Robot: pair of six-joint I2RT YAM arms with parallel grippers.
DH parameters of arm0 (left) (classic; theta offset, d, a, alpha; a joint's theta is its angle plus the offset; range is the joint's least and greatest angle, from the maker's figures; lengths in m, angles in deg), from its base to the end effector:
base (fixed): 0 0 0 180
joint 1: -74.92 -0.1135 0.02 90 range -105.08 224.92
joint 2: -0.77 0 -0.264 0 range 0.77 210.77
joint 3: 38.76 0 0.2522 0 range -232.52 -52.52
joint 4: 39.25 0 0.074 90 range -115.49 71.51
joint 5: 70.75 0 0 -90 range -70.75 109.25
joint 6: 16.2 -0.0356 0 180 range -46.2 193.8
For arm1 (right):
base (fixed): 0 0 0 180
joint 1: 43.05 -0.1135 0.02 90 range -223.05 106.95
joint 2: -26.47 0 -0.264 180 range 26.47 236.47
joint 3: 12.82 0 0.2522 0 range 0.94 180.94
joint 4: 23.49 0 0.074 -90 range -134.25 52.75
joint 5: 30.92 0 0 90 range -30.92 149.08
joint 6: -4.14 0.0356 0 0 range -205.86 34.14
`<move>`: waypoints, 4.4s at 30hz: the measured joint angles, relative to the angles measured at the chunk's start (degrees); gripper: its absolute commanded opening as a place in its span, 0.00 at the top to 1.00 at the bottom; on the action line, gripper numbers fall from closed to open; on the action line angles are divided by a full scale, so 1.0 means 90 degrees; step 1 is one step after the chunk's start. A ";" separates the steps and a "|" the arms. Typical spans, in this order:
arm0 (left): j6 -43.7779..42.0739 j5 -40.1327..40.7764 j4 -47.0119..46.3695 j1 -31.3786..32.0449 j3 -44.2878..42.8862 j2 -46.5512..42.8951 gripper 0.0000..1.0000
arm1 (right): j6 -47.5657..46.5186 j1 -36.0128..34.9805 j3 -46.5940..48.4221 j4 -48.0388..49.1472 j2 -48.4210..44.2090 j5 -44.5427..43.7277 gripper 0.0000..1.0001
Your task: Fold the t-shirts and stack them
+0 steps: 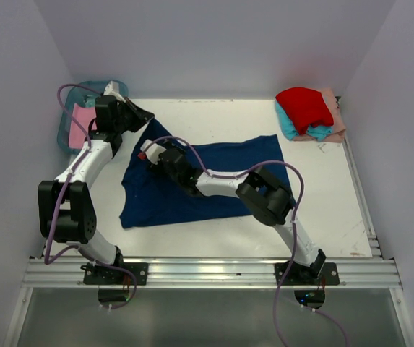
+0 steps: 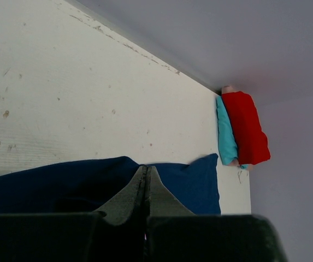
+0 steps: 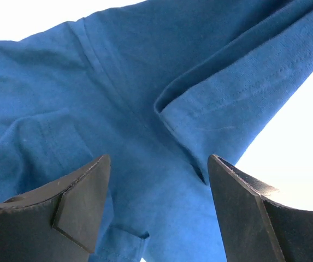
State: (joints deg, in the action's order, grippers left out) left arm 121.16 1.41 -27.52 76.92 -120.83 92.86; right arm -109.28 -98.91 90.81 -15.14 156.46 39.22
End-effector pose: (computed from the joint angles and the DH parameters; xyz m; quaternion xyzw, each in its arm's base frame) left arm 0.3776 -0.0241 0.2935 -0.2351 0.7881 -0.3480 0.4500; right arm 0.3006 0.4218 0.1706 -0.4304 0.6784 0.0277 0.5948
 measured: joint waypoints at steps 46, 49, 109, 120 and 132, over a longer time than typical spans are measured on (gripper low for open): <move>0.0007 -0.0092 -0.0005 -0.0053 0.0000 0.0100 1.00 | 0.0024 0.0129 -0.0780 0.1520 -0.0109 -0.0653 0.48; 0.0007 -0.0095 -0.0002 -0.0053 0.0000 0.0100 1.00 | 0.0090 0.0129 -0.0454 0.1365 -0.0053 -0.0590 0.48; 0.0022 -0.0204 0.0170 -0.0053 -0.0121 0.0100 1.00 | 0.0306 0.0129 -0.1224 0.1132 -0.0459 -0.0583 1.00; -0.0187 0.0151 0.0571 -0.0053 0.0476 -0.0461 1.00 | 0.0311 0.0129 -0.2178 0.1217 -0.1574 -0.0984 1.00; -0.0755 0.0867 0.1593 -0.0053 0.2353 -0.2759 1.00 | 0.0517 0.0126 -0.2744 0.1209 -0.2157 -0.1035 1.00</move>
State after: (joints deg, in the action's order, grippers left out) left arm 114.36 9.21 -13.18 76.44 -99.65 68.03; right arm -104.62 -97.77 66.11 -4.26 137.06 29.91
